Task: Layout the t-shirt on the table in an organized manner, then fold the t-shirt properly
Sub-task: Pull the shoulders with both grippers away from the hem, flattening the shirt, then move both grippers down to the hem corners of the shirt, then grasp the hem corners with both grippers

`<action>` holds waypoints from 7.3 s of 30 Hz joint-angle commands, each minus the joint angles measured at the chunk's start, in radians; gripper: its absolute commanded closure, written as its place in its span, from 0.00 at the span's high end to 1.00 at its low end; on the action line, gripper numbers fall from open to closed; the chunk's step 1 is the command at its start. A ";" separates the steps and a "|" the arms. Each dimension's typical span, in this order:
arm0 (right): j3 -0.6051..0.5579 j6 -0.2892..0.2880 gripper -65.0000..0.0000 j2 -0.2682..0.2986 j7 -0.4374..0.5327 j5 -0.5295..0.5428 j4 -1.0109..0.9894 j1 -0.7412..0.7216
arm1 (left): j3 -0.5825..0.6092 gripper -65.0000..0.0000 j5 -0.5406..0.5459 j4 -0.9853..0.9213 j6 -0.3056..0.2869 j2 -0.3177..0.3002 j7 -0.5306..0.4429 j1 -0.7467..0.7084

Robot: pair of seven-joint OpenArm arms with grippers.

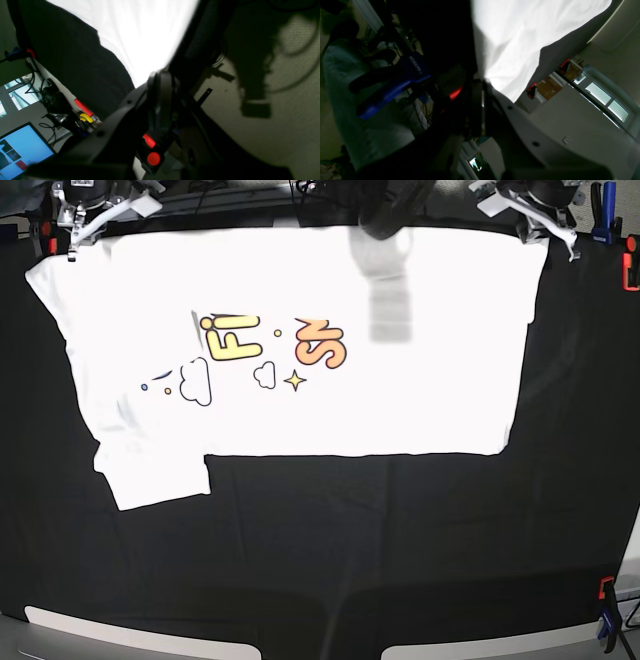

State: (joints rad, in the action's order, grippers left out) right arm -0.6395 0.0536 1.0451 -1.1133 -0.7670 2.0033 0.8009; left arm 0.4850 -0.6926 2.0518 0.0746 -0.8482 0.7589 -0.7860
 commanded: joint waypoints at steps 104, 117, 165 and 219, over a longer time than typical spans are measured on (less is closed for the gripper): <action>0.542 -0.227 0.38 -0.372 0.290 0.985 -0.480 -1.022 | -0.289 0.60 1.454 -1.358 -0.576 0.391 0.062 1.335; 0.542 -0.227 0.38 -0.372 0.290 0.985 -0.480 -1.022 | -0.289 0.69 1.452 -1.358 -0.576 0.339 0.107 1.306; 0.542 -0.227 0.38 -0.372 0.321 0.984 -0.480 -1.022 | -0.289 0.44 1.520 -1.265 -0.665 0.338 0.050 1.221; 0.541 -0.309 0.00 -0.668 0.554 0.792 -1.283 -1.460 | -0.289 0.00 1.580 -1.265 -0.637 0.338 0.082 1.286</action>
State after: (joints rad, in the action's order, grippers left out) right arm -0.1020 -0.2592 0.3634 -0.5816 0.0254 0.7006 -0.6189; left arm 0.2020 0.8669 0.7742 -0.5575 -0.4938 0.8619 0.4648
